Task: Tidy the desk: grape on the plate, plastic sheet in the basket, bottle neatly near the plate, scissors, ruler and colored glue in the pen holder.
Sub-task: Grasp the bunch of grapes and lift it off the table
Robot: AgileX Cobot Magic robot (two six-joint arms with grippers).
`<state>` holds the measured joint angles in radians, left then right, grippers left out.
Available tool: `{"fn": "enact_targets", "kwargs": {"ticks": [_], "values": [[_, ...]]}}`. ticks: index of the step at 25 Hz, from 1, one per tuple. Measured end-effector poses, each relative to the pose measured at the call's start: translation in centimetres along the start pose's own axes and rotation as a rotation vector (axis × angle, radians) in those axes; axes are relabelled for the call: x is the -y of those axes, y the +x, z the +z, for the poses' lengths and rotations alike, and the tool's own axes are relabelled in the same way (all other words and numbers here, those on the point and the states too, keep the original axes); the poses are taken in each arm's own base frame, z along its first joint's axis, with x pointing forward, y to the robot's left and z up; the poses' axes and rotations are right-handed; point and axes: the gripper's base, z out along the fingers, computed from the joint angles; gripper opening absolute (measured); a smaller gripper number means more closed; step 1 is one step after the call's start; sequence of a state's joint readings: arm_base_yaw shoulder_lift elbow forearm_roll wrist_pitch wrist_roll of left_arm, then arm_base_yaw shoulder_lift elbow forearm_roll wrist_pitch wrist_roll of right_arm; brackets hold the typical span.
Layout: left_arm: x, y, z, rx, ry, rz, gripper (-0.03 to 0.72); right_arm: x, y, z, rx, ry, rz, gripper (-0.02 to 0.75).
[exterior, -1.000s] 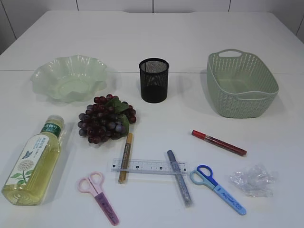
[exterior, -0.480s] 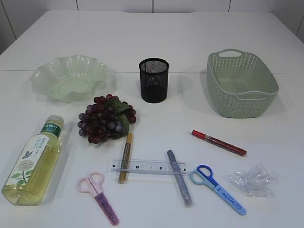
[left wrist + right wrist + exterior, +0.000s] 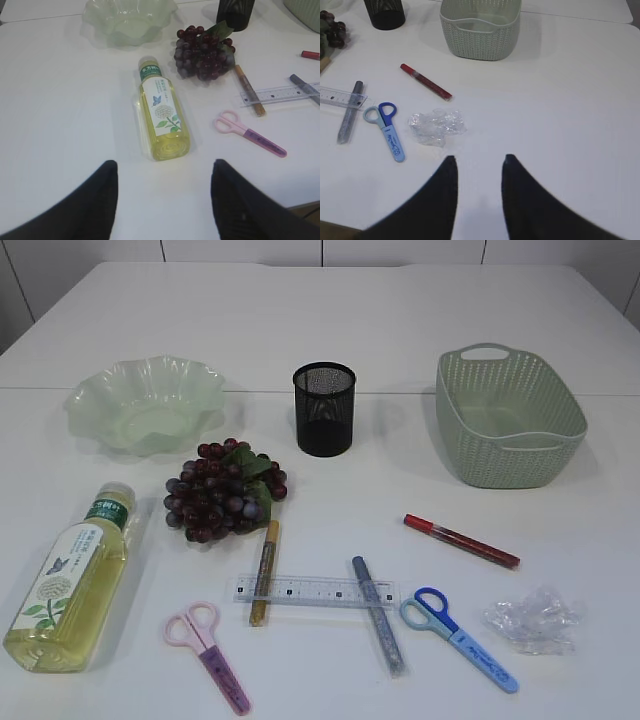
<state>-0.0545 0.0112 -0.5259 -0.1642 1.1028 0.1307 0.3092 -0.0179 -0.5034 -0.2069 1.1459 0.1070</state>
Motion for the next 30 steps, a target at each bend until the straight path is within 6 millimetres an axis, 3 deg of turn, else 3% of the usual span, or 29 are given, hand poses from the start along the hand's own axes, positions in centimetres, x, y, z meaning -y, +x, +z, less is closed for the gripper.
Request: {"fn": "enact_targets", "kwargs": {"ticks": [4,6,11,16,20,24,30], "values": [[0.0,0.0,0.0,0.000,0.002,-0.001,0.434,0.0,0.0,0.0,0.000,0.002,-0.001,0.426],[0.1,-0.1,0.1,-0.006,0.008,-0.007,0.435,0.0,0.0,0.0,-0.002,0.003,0.014,0.493],[0.3,-3.5,-0.1,-0.047,0.055,-0.096,0.443,0.0,-1.1,0.3,-0.102,0.014,0.076,0.533],[0.1,-8.9,1.0,-0.113,0.079,-0.131,0.488,-0.5,-4.9,1.4,-0.230,0.015,0.125,0.535],[-0.5,-12.5,3.5,-0.183,0.080,-0.152,0.563,-1.2,-8.5,3.0,-0.334,-0.002,0.179,0.535],[-1.1,-15.1,7.7,-0.310,0.101,-0.190,0.596,-2.0,-11.3,5.5,-0.447,-0.009,0.200,0.535],[-1.0,-18.4,15.0,-0.478,0.153,-0.186,0.600,-3.1,-13.3,9.9,-0.612,0.003,0.187,0.536]]}}
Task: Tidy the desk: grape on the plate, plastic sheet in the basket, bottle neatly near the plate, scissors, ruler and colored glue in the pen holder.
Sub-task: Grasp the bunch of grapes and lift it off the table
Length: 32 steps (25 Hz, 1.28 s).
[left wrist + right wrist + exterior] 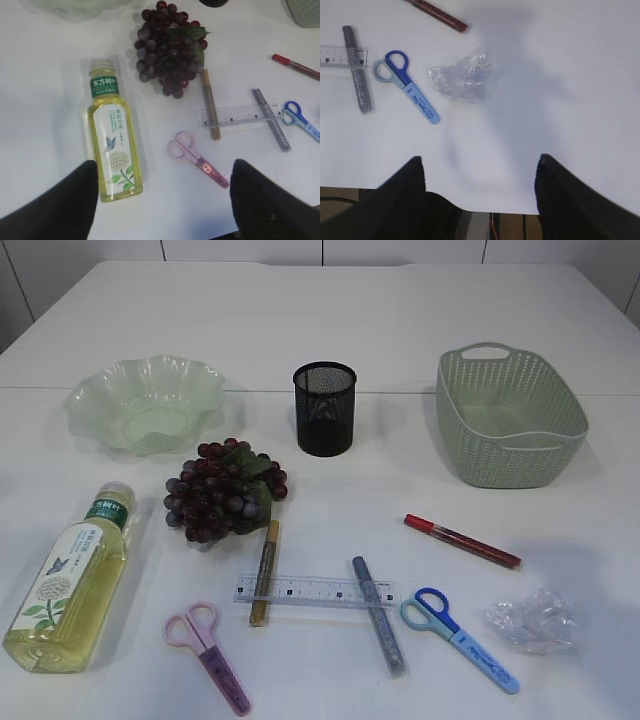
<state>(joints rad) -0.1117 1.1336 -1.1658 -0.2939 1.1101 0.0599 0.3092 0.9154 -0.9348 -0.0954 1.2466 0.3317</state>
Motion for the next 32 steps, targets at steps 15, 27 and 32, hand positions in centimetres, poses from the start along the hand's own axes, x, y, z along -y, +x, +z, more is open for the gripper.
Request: {"fn": "enact_targets", "kwargs": {"ticks": [15,27,32], "values": [[2.8,-8.9,16.5,-0.255,-0.006,0.096,0.600,-4.1,-5.1,6.2,-0.276,-0.132,-0.078,0.531],[1.9,-10.0,26.4,-0.362,-0.027,0.047,0.600,-4.7,-5.1,6.2,-0.290,-0.203,-0.110,0.531],[1.6,-10.0,28.4,-0.362,-0.033,0.031,0.600,-5.1,-5.1,6.1,-0.296,-0.243,-0.108,0.531]]}}
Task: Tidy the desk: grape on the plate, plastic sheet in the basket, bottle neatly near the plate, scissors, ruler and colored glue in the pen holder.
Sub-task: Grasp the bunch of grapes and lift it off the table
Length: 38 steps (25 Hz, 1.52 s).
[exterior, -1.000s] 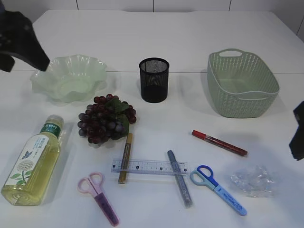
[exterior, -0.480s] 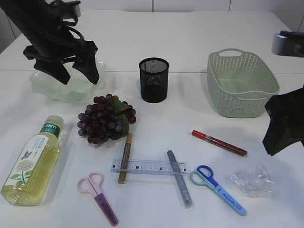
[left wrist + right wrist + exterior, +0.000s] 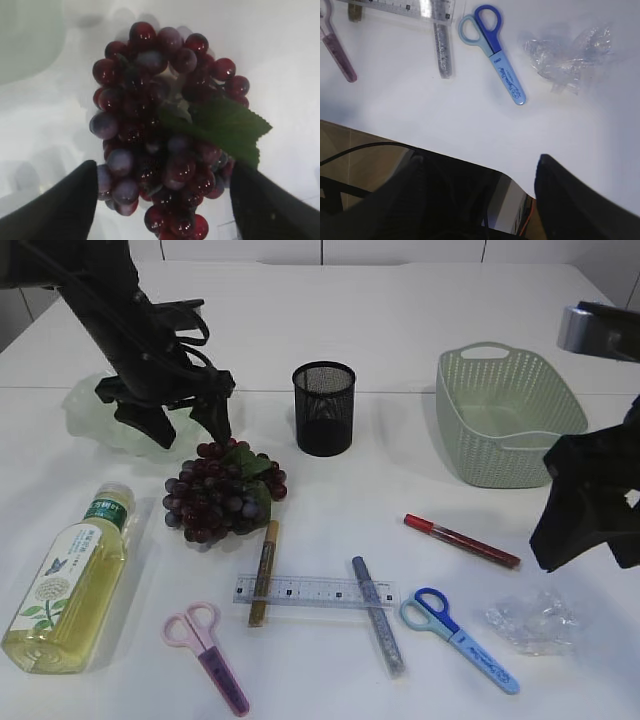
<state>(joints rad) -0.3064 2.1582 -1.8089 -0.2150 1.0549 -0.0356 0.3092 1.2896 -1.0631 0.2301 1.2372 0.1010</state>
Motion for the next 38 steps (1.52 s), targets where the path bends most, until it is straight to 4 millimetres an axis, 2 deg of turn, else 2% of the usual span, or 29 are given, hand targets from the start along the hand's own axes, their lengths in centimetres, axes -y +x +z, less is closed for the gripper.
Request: {"fn": "enact_targets", "kwargs": {"ticks": [11,18,26,38], "values": [[-0.4,-0.6,2.3,0.036,-0.004,-0.023,0.595,-0.3,0.0,0.0,-0.003,-0.028,-0.003,0.531],[-0.8,-0.9,4.3,0.046,0.002,-0.101,0.595,-0.3,0.0,0.0,-0.003,-0.030,-0.005,0.531],[-0.7,-1.3,4.6,0.086,0.048,-0.153,0.594,-0.3,0.0,0.0,-0.003,-0.030,-0.022,0.531],[-2.7,-0.8,5.3,0.008,0.010,-0.171,0.593,-0.3,0.0,0.0,-0.002,-0.030,-0.029,0.530]]}}
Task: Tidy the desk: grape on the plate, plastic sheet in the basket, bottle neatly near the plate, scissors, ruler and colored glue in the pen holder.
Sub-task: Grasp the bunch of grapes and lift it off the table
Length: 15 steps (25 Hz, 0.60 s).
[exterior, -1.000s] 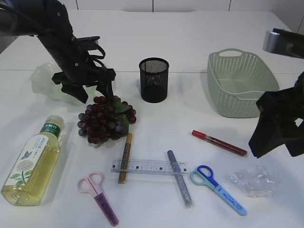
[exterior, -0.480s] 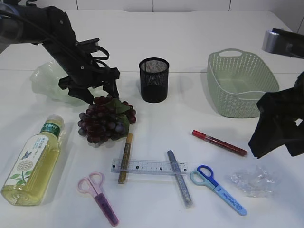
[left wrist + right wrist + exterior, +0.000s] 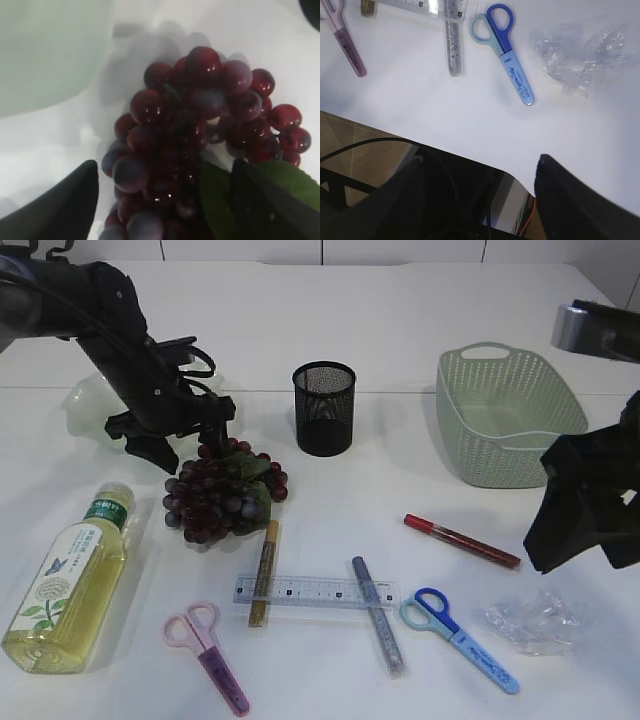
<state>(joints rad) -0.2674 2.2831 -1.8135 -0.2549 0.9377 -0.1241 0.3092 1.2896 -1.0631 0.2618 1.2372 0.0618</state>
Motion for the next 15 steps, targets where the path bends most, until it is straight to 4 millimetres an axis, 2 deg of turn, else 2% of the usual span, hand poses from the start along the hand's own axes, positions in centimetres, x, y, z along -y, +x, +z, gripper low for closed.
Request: {"fn": "enact_targets", "kwargs": {"ticks": [4,7,11,15], "values": [[-0.2,0.4,0.8,-0.051,-0.009,-0.003,0.593,0.0,0.0,0.0,0.000,0.000,-0.011,0.530],[-0.6,0.8,2.0,-0.099,-0.017,-0.010,0.592,0.0,0.0,0.0,0.000,0.000,-0.016,0.530],[-0.6,1.0,2.2,-0.112,-0.018,-0.012,0.590,0.0,0.0,0.0,0.000,0.000,-0.016,0.530],[-0.6,0.9,2.2,-0.110,-0.018,-0.012,0.535,0.0,0.0,0.0,0.000,0.000,-0.016,0.530]]}}
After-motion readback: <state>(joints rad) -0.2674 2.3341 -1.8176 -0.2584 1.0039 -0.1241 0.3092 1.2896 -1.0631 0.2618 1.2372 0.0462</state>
